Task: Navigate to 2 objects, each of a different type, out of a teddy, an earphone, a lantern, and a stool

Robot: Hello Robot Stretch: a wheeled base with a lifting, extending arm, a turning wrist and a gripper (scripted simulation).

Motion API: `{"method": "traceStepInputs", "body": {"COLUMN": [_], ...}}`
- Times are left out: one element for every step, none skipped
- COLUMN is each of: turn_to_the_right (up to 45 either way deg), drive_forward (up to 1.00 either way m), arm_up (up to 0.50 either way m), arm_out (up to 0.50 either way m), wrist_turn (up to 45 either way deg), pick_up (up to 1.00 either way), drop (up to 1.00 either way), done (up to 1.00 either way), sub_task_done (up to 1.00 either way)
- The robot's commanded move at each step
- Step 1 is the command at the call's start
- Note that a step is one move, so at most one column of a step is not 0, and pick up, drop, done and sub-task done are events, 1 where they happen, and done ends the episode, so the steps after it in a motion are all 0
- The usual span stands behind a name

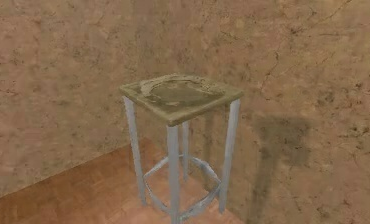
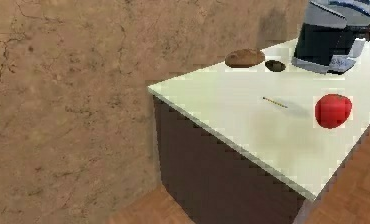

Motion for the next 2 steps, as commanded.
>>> {"method": "traceStepInputs", "body": {"turn_to_the_right": [0.0, -45.0], "drive_forward": [0.00, 0.00], "arm_up": [0.00, 0.00], "arm_out": [0.00, 0.00], "wrist_turn": [0.0, 0.0], "pick_up": [0.00, 0.00], "drop": [0.00, 0.00], "done": [0.00, 0.00], "sub_task_done": [1.00, 0.00]}}
